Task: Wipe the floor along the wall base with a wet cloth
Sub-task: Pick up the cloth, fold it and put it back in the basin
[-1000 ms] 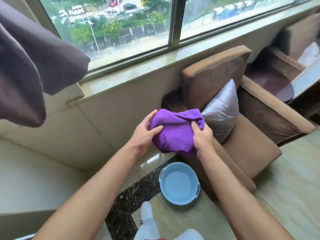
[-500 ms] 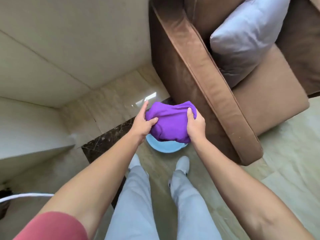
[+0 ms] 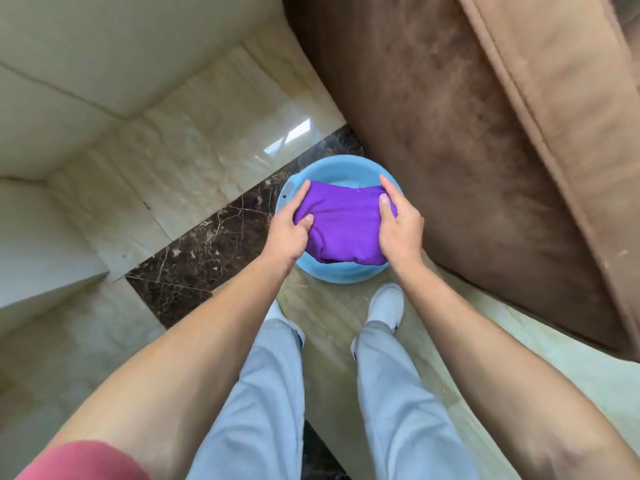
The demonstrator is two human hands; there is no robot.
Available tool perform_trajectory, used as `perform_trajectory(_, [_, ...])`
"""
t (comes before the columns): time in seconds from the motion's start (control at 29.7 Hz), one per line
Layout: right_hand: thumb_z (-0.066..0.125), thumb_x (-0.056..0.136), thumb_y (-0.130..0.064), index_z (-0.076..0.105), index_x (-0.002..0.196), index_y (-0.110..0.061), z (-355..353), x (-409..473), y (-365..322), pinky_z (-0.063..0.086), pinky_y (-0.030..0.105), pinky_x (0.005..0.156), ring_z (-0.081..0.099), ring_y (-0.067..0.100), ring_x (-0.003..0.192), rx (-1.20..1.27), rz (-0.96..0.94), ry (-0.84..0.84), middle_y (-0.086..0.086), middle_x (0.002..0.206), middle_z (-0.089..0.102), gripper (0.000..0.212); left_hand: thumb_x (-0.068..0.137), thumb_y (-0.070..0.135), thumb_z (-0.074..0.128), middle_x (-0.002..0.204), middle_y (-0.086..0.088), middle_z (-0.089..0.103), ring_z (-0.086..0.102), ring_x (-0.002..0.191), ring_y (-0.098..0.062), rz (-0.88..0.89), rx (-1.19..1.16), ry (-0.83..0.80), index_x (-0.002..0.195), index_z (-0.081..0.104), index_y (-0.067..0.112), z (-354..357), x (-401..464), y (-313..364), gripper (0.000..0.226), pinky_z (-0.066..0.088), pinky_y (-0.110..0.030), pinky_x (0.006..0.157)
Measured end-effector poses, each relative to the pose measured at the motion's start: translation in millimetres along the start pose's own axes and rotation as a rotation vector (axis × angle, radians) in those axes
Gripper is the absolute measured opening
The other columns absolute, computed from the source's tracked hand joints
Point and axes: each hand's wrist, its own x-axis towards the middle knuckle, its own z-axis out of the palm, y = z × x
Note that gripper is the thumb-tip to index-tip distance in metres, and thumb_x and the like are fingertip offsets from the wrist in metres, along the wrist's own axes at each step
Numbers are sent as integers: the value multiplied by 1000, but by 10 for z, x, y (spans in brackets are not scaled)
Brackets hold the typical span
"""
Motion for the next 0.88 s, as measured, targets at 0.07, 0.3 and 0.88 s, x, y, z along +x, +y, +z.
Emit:
perform_trajectory(0.07, [51,104,-19,58,141,-16,94,93,160,31,0,93,57,-2,113,-42,19,3,1,135,65,38,98,-4,52,146,-1,50,56,122,-12,-25,20,15,150,44,29,75,155,-143,63,41,-15,105])
perform_trajectory(0.3, [49,104,-25,56,142,-22,506,532,917,30,7,97,57,19,128,-168,-2,-83,0,138,63,39,97,-3,53,144,-1,51,56,128,-20,-73,54,57,152,40,32,333,733,-792,66,39,-35,116])
perform_trajectory(0.88, [45,103,-31,37,154,-22,1510,1377,2578,36,33,108,52,27,130,-384,-122,-128,2,150,52,53,90,-3,55,147,-14,37,56,121,-30,-37,332,285,159,8,37,1021,1918,-2142,93,40,-31,103])
